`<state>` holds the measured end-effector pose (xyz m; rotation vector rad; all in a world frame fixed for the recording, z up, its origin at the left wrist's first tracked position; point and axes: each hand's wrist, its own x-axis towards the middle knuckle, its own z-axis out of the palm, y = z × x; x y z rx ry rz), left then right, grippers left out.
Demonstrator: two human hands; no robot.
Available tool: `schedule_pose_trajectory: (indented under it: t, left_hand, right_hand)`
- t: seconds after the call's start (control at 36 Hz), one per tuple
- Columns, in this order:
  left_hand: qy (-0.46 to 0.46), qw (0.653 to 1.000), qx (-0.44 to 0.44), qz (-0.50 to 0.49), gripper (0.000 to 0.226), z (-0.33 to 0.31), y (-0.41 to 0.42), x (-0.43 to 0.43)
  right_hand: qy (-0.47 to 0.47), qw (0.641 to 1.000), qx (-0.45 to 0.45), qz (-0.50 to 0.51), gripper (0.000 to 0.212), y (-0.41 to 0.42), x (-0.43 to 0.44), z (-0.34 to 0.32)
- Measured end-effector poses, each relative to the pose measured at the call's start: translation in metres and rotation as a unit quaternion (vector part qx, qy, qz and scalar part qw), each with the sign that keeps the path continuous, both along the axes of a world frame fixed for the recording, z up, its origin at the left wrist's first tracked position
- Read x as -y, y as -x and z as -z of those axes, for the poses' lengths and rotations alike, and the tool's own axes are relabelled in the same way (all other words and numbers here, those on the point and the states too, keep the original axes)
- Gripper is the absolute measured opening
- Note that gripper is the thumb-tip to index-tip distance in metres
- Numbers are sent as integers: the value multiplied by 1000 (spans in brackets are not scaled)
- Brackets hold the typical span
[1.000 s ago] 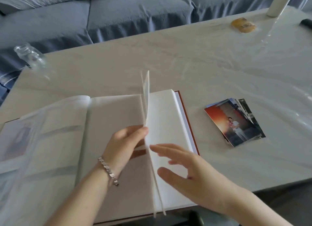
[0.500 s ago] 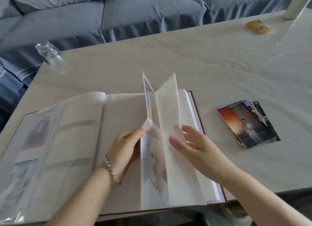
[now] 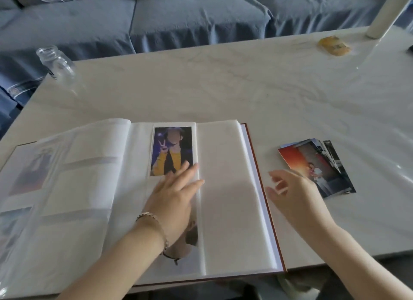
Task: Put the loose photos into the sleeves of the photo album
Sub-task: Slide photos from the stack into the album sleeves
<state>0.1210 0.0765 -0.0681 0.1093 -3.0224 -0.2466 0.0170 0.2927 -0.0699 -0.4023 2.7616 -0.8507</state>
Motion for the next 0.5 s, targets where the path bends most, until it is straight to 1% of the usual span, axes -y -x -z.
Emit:
schedule_pose_trajectory:
  t: [0.03, 0.08, 0.11, 0.14, 0.17, 0.22, 0.28, 0.36, 0.5]
  left_hand:
    - [-10, 999, 44, 8, 47, -5, 4, -6]
    - [-22, 994, 105, 8, 47, -6, 14, -12]
    - [-17, 988, 150, 5, 49, -5, 17, -11]
    - [-8, 981, 194, -6, 53, -7, 21, -11]
    - [2, 977, 213, -22, 56, -8, 24, -12]
    - [10, 976, 211, -43, 55, -6, 28, -11]
    - [22, 977, 202, -58, 54, -7, 29, -9]
    - [37, 977, 196, -80, 55, -5, 24, -3]
    - [37, 975, 191, -108, 54, -6, 15, 9]
  right_hand:
    - [-21, 999, -28, 14, 40, 3, -6, -1]
    - [-67, 995, -72, 29, 44, 14, -17, -1]
    - [-98, 992, -80, 24, 50, 20, -21, 0]
    - [-134, 988, -74, 18, 59, 26, -26, 3]
    - [-168, 984, -60, 15, 68, 31, -30, 6]
    - [-221, 975, -26, 15, 78, 39, -36, 12]
    - [-250, 968, -33, 10, 72, 43, -40, 17]
    - [-266, 960, -80, -16, 52, 45, -45, 16]
    - [-245, 962, -114, -47, 32, 47, -50, 11]
